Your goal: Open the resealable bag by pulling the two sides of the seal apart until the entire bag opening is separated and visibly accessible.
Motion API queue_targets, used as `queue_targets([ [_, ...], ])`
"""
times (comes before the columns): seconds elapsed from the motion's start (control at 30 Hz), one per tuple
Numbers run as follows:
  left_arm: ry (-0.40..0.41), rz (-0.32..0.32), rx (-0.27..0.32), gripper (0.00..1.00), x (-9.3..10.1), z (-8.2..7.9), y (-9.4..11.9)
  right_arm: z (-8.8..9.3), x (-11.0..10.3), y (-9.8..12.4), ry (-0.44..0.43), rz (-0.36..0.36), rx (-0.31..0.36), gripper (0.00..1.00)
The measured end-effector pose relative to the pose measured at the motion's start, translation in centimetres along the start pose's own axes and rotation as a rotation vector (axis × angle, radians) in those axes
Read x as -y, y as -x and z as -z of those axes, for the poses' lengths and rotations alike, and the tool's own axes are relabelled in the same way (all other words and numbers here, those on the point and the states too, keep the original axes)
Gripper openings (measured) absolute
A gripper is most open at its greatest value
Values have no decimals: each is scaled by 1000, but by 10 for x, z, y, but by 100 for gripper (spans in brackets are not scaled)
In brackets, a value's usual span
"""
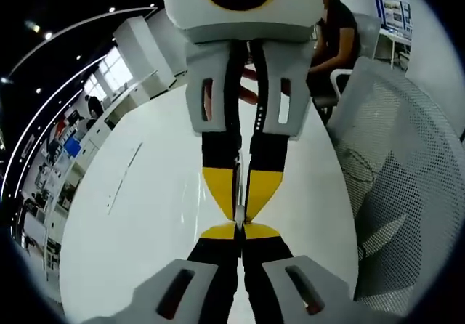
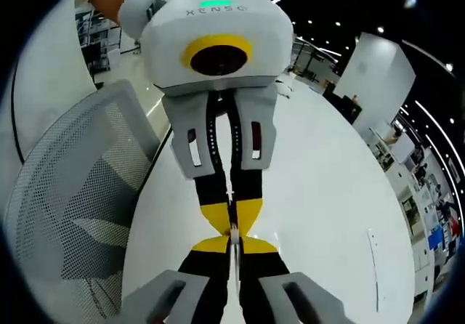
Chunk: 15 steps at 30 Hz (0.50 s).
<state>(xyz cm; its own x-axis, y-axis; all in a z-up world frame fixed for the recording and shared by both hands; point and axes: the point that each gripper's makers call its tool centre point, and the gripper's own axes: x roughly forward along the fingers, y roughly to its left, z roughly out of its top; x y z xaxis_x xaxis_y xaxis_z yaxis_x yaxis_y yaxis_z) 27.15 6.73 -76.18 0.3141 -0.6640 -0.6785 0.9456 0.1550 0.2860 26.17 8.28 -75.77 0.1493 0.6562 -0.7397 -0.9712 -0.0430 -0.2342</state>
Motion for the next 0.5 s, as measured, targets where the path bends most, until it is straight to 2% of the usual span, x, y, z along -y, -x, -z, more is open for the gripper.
queue_targets([
  [0.07, 2, 9, 9, 0, 2, 0, 0, 1, -2, 0, -68, -9, -7, 0],
  [0.1, 24, 16, 1, 0, 3, 1, -1, 1, -3, -2, -61, -16, -8, 0],
  [0.23, 7, 19, -17, 0, 4, 5, -4, 4, -4, -6, -72, -20, -31, 0],
  [0.5, 27, 21, -19, 0, 2, 6, -6, 9, -4, -6, -104, -20, -38, 0],
])
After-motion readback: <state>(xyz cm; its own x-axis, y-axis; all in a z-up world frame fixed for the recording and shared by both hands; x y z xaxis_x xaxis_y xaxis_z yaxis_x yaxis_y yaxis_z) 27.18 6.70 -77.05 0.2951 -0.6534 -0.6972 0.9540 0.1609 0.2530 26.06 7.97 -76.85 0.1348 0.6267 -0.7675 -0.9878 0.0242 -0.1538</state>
